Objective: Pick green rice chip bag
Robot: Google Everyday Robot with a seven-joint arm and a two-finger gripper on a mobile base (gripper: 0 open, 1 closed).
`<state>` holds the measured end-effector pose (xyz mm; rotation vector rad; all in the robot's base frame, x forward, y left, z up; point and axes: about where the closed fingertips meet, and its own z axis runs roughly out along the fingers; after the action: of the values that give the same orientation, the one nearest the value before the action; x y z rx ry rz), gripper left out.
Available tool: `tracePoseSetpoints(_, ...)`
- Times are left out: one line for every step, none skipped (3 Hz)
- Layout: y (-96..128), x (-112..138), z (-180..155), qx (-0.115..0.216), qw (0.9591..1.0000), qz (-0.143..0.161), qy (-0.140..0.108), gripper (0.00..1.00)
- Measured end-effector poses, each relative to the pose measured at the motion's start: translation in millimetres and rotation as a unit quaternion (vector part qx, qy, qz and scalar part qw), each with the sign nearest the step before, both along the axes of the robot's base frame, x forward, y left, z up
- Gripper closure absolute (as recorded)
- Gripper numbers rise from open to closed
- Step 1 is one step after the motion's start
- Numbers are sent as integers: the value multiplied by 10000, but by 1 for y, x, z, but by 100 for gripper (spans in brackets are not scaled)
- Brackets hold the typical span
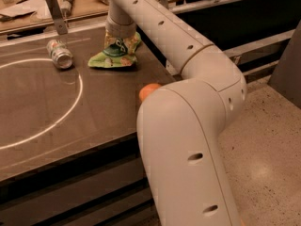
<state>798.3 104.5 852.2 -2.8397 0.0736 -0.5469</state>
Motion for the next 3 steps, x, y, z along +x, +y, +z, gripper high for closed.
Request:
tracePoseSetpoints(0, -1, 3, -14, 10000, -9, 19, 100)
tracePoseSetpoints(0, -1, 3, -14, 10000, -9, 19, 100)
tracePoseSetpoints(-11, -9, 31, 410, 9991, -59, -18, 100)
